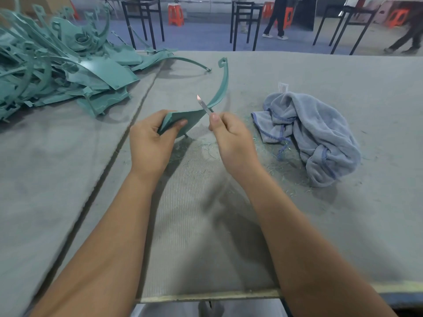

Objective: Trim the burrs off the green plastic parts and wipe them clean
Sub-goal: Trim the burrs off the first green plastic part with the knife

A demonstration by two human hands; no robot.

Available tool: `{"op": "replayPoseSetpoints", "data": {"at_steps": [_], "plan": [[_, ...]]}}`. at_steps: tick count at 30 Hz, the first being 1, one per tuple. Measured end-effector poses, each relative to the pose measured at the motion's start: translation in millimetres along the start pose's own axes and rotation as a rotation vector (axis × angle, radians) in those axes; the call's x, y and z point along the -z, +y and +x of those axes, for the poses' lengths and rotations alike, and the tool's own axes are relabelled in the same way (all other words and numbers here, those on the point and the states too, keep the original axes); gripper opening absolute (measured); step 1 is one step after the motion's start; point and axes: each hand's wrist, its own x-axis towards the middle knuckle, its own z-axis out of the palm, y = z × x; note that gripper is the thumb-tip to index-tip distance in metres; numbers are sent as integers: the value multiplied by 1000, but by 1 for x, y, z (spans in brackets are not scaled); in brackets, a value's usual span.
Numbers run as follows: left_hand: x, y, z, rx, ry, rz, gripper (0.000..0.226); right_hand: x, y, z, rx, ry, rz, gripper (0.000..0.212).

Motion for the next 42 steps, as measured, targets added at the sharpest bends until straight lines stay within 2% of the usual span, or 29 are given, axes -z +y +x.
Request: {"op": "replayPoseSetpoints", "data": {"at_steps": [3, 11, 13, 15, 17, 22, 26, 32, 37, 42], "plan": [[0, 0, -1, 13, -7, -48, 18, 1, 2, 0, -30, -21, -174, 36], [-2, 3, 0, 45, -24, -69, 22, -7, 3, 5, -67, 26, -376, 35], [-1, 3, 0, 31, -39, -48, 20, -4, 5, 10, -125, 54, -379, 36], [0, 2, -2, 34, -78, -56, 6, 4, 12, 16, -192, 68, -355, 39], [0, 2, -3, 35, -98, -61, 4, 11, 16, 17, -187, 72, -350, 40], [3, 1, 0, 39, -50, -50, 8, 2, 8, 5, -32, 124, -245, 36], [5, 3, -1, 64, -77, -90, 10, -5, 9, 0, 68, 42, -409, 34], [14, 2, 3, 102, -161, -179, 29, 22, 31, 22, -124, 95, -508, 36], [18, 0, 5, 138, -183, -204, 26, 16, 33, 27, -153, 142, -460, 39], [22, 3, 7, 164, -257, -214, 22, 20, 36, 30, -149, 196, -578, 36]]}}
